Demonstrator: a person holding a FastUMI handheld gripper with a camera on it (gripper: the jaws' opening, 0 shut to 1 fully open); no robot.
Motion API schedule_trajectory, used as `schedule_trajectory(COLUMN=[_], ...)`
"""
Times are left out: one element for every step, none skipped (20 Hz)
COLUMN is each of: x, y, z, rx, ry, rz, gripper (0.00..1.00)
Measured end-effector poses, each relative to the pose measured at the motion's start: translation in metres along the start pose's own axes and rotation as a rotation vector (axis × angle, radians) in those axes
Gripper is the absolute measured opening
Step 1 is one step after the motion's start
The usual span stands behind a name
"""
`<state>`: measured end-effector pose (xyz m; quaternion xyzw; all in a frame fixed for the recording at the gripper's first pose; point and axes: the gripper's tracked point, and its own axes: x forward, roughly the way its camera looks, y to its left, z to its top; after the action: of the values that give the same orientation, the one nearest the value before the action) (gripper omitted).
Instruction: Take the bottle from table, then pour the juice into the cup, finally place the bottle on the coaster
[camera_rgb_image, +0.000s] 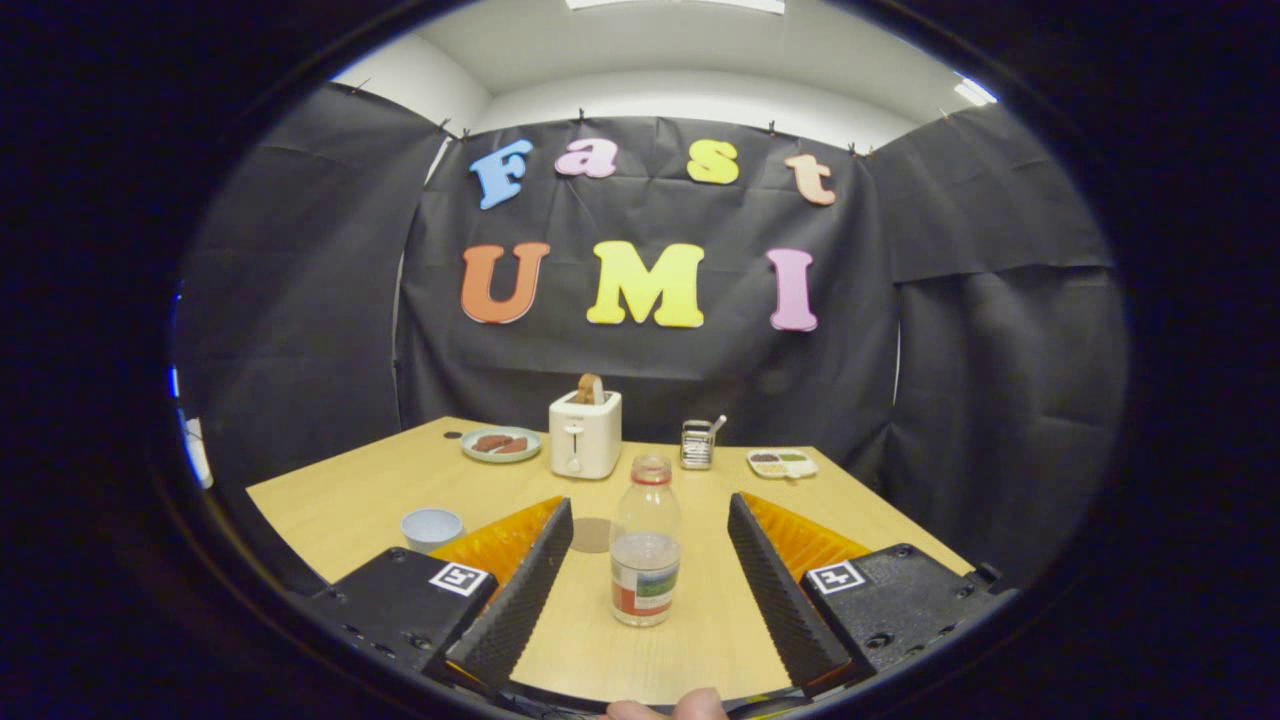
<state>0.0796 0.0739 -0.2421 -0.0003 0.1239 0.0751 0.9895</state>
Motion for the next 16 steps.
schedule_trajectory(x=[0.007, 0.013, 0.019, 0.026, 0.031, 0.039, 0.045, 0.052, 0.058, 0.066, 0.072, 0.078, 0.083, 0.089, 0.095, 0.100], y=[-0.001, -0.001, -0.001, -0.002, -0.002, -0.003, -0.004, -0.004, -0.005, -0.004, -0.003, -0.002, 0.001, 0.002, 0.001, 0.000], z=[-0.011, -0.023, -0.034, -0.045, -0.053, -0.063, -0.070, -0.075, -0.081, -0.086, -0.089, -0.092, -0.094, -0.094, -0.095, -0.094], rx=[0.008, 0.016, 0.025, 0.035, 0.041, 0.050, 0.056, 0.065, 0.071, 0.080, 0.092, 0.103, 0.110, 0.109, 0.103, 0.099], ry=[0.023, 0.048, 0.070, 0.093, 0.111, 0.129, 0.145, 0.153, 0.164, 0.170, 0.175, 0.178, 0.176, 0.171, 0.162, 0.150], rz=[0.001, 0.001, 0.001, 0.002, 0.002, 0.002, -0.003, -0.004, -0.006, -0.005, -0.003, -0.001, 0.002, -0.002, -0.012, -0.021], gripper=[1.00, 1.00, 1.00, 1.00, 1.00, 1.00, 1.00, 1.00, 1.00, 1.00, 1.00, 1.00, 1.00, 1.00, 1.00, 1.00])
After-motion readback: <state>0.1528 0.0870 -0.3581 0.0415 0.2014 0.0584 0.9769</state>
